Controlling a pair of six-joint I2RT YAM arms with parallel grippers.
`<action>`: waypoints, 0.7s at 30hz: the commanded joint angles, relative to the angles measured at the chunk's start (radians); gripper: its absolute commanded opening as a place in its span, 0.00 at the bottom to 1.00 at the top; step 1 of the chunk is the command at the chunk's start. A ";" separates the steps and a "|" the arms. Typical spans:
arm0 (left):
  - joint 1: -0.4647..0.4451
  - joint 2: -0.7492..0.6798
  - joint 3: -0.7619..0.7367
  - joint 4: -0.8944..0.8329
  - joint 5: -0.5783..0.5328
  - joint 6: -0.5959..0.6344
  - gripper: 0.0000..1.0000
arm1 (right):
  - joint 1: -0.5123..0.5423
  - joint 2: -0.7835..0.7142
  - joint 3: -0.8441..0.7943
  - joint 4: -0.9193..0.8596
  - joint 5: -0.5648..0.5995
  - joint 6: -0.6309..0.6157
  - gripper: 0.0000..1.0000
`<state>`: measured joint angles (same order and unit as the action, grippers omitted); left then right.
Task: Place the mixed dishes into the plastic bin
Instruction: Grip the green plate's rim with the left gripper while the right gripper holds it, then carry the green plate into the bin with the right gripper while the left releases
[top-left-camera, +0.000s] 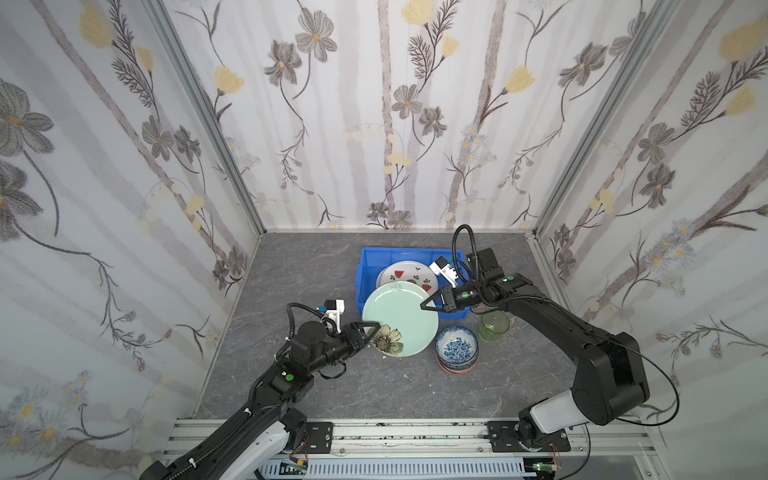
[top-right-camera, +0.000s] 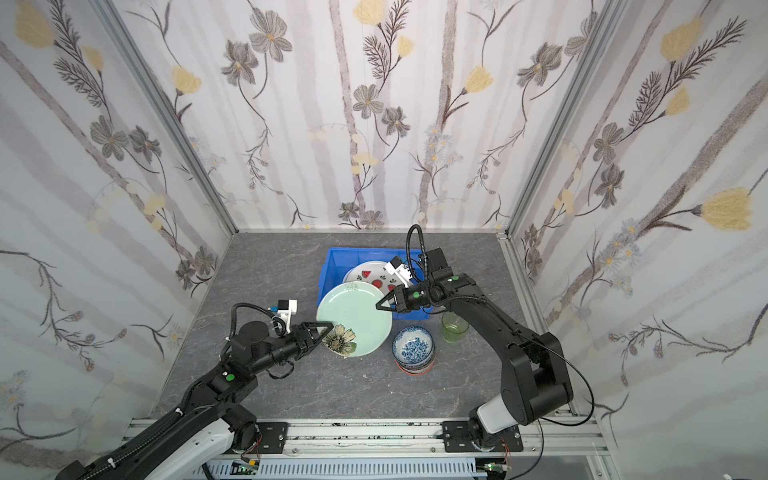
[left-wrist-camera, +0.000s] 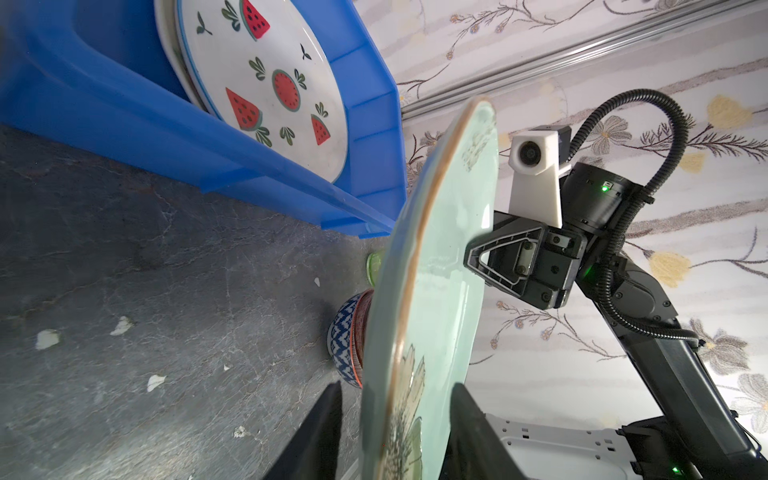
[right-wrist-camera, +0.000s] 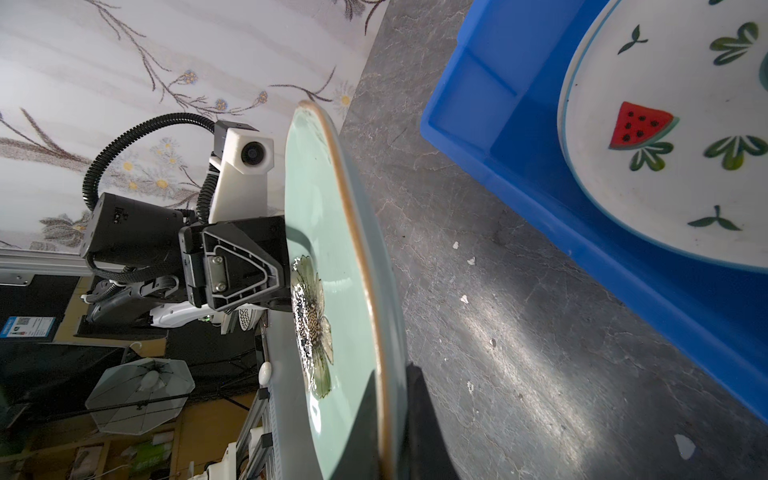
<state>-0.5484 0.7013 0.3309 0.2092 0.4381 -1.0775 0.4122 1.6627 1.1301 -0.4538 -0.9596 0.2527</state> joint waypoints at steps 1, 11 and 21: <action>0.031 -0.024 0.007 -0.013 0.005 0.029 0.71 | -0.001 0.005 0.017 0.040 -0.063 -0.004 0.00; 0.210 -0.009 0.049 -0.148 0.083 0.151 1.00 | -0.043 -0.012 0.025 0.047 -0.009 0.042 0.00; 0.368 0.085 0.139 -0.242 0.165 0.321 1.00 | -0.121 0.014 0.050 0.182 0.104 0.220 0.00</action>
<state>-0.2092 0.7761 0.4480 -0.0097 0.5537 -0.8288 0.3038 1.6638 1.1564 -0.4023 -0.8383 0.3889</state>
